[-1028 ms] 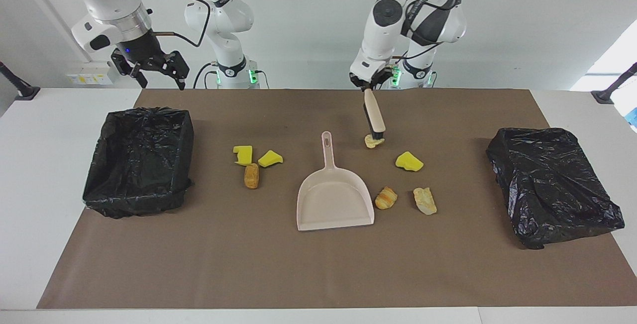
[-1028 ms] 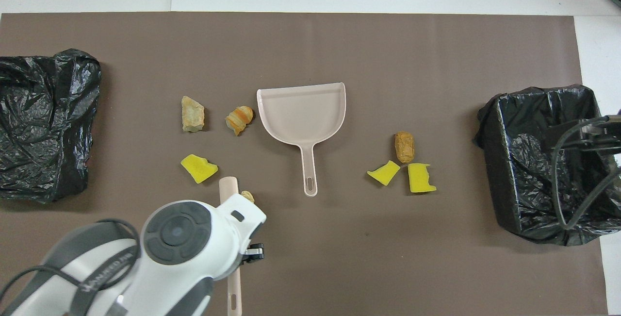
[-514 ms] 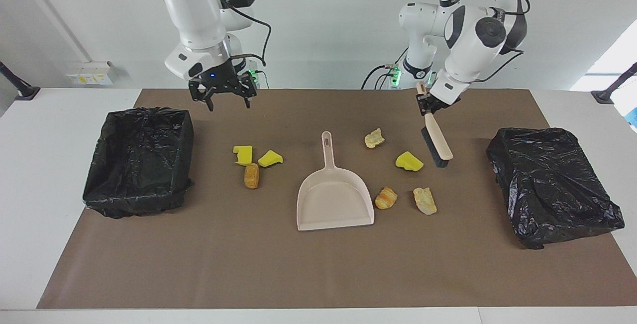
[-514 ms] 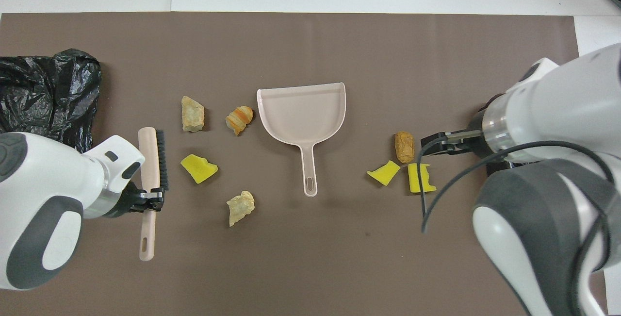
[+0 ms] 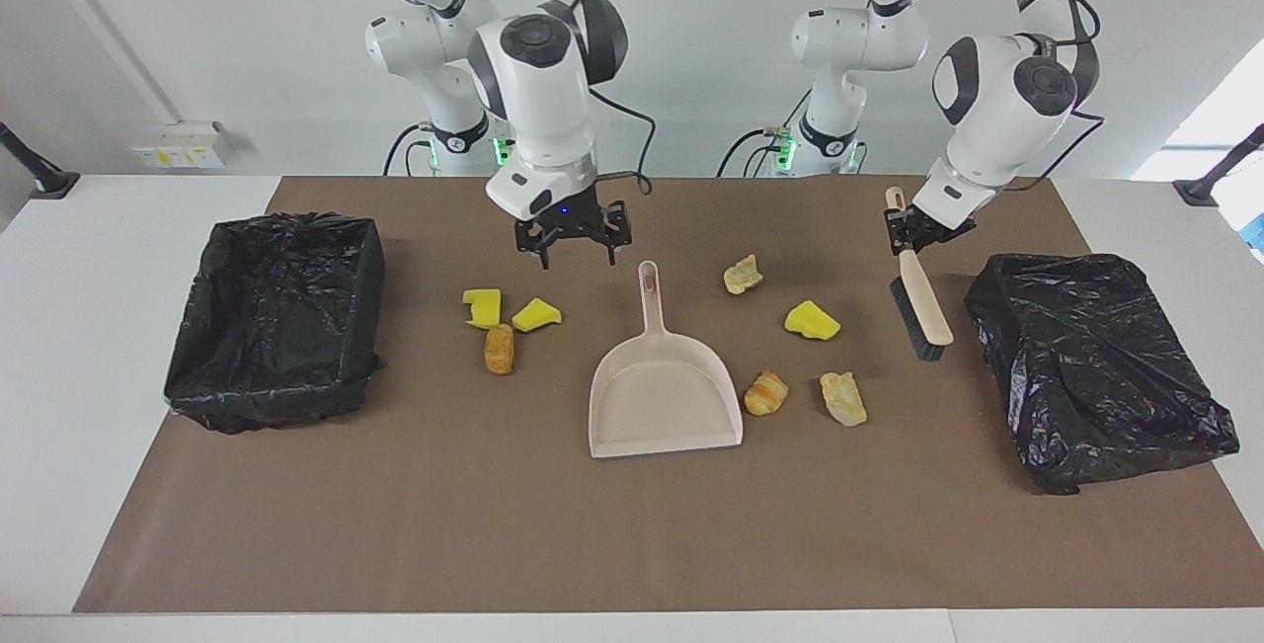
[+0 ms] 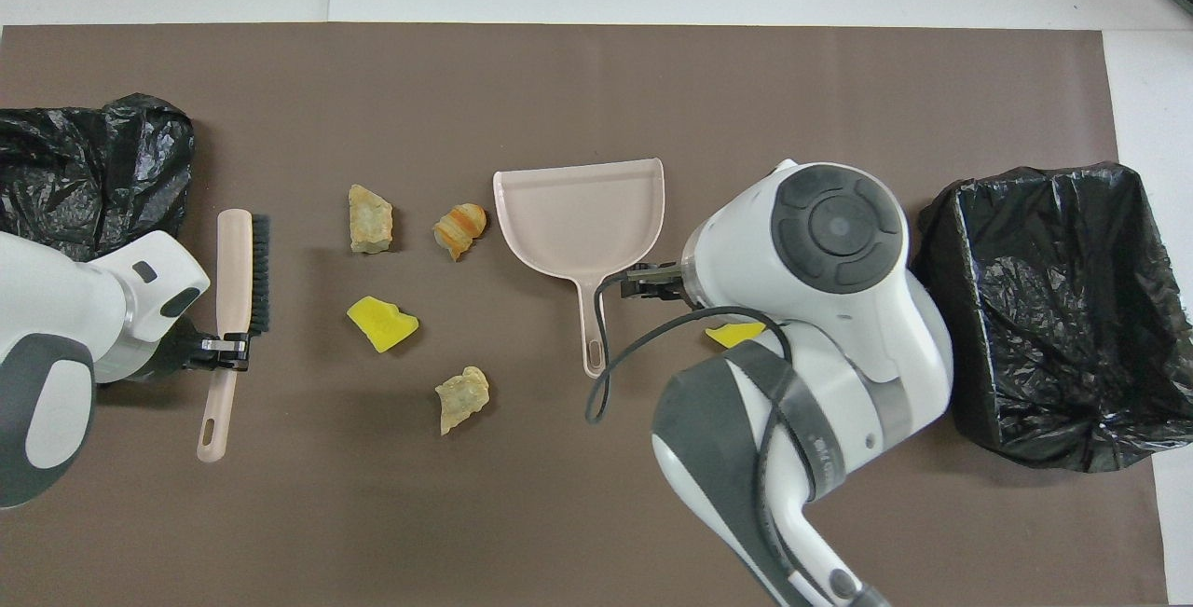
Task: Sweep and dump trash in bin
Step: 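Lift the brush with the left gripper while the right gripper reaches the dustpan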
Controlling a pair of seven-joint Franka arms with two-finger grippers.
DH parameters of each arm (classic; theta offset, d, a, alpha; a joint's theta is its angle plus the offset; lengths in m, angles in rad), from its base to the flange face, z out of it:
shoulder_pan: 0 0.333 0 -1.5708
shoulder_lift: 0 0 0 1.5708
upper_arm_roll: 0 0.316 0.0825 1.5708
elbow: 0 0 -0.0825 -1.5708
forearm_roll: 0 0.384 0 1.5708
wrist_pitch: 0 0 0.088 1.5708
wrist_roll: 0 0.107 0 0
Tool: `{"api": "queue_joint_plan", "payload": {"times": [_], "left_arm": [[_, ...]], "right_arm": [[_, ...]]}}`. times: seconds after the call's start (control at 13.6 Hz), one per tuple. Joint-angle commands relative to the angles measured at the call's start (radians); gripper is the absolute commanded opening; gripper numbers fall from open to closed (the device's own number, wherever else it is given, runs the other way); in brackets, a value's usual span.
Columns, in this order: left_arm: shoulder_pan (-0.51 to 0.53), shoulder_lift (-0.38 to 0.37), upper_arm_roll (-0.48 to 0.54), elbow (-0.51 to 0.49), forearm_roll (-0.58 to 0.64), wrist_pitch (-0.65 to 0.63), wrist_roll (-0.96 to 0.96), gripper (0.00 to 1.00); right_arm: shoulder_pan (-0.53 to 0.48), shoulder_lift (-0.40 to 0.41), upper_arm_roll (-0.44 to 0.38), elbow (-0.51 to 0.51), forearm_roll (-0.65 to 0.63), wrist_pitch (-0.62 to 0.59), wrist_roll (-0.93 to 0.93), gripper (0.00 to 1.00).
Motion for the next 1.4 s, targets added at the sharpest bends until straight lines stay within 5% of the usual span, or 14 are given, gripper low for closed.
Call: {"api": "queue_joint_plan", "payload": {"times": [0.0, 0.44, 0.73, 1.18, 1.32], "left_arm": [[0.023, 0.073, -0.012, 0.052, 0.018, 0.021, 0.011, 0.0], [0.029, 0.111, -0.012, 0.058, 0.018, 0.052, 0.012, 0.0], [0.038, 0.111, -0.012, 0.058, 0.018, 0.053, 0.014, 0.0], [0.037, 0.111, -0.012, 0.055, 0.018, 0.05, 0.014, 0.0], [0.038, 0.111, -0.012, 0.056, 0.018, 0.052, 0.015, 0.0]], "right_arm": [[0.053, 0.051, -0.008, -0.037, 0.024, 0.123, 0.09, 1.0], [0.113, 0.125, -0.008, -0.137, 0.024, 0.301, 0.129, 1.0], [0.134, 0.102, -0.008, -0.176, 0.023, 0.281, 0.117, 0.76], [0.134, 0.111, -0.008, -0.14, 0.001, 0.275, 0.107, 0.69], [0.134, 0.106, -0.008, -0.143, -0.004, 0.274, 0.08, 0.42]]}}
